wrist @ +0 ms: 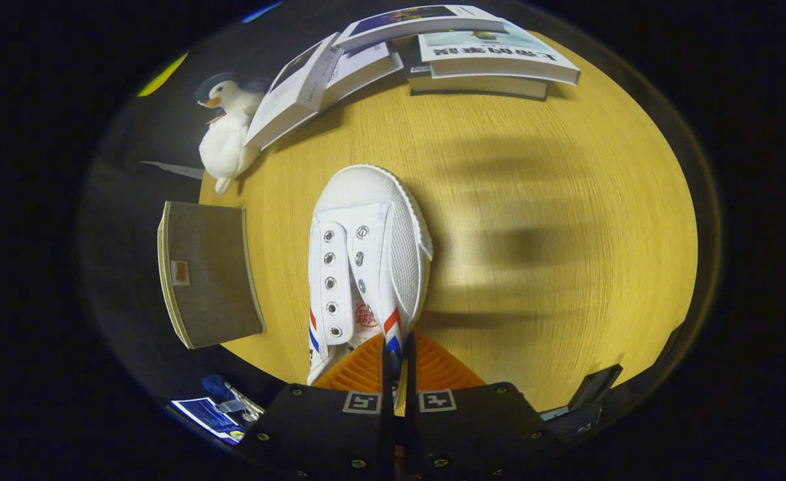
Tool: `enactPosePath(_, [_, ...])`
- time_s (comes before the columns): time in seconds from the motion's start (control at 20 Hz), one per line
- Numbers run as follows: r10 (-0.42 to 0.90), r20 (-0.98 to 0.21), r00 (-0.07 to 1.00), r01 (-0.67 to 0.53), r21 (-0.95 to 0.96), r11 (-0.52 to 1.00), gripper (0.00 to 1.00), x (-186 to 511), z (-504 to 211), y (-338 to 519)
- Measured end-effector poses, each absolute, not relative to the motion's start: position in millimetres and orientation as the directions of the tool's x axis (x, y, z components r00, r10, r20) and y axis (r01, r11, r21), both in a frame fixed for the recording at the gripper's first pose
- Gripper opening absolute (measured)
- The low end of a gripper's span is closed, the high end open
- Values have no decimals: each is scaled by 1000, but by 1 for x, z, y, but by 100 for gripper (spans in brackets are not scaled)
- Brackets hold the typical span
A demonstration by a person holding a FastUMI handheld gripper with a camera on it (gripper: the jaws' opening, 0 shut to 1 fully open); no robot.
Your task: Open the storage box then place both shoes into the box .Put the left shoe in first, then the right shoe, with the right side of both shoes facing outward in a uniform manner.
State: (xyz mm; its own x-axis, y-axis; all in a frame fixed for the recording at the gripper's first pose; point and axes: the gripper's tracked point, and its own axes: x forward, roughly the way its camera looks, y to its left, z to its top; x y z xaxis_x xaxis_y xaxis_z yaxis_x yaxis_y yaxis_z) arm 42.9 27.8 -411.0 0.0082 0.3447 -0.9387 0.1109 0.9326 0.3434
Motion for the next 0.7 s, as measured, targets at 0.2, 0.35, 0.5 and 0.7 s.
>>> enactPosePath(0.2, [343, -939, 34, 45, 344, 938, 6, 55, -375, 49])
enactPosePath(0.35, [348, -936, 57, -13, 347, 938, 6, 63, -347, 73])
enactPosePath(0.5, [356, -932, 74, -58, 352, 934, 6, 73, -326, 97])
enactPosePath(0.7, [360, -930, 72, -134, 348, 928, 6, 82, -303, 132])
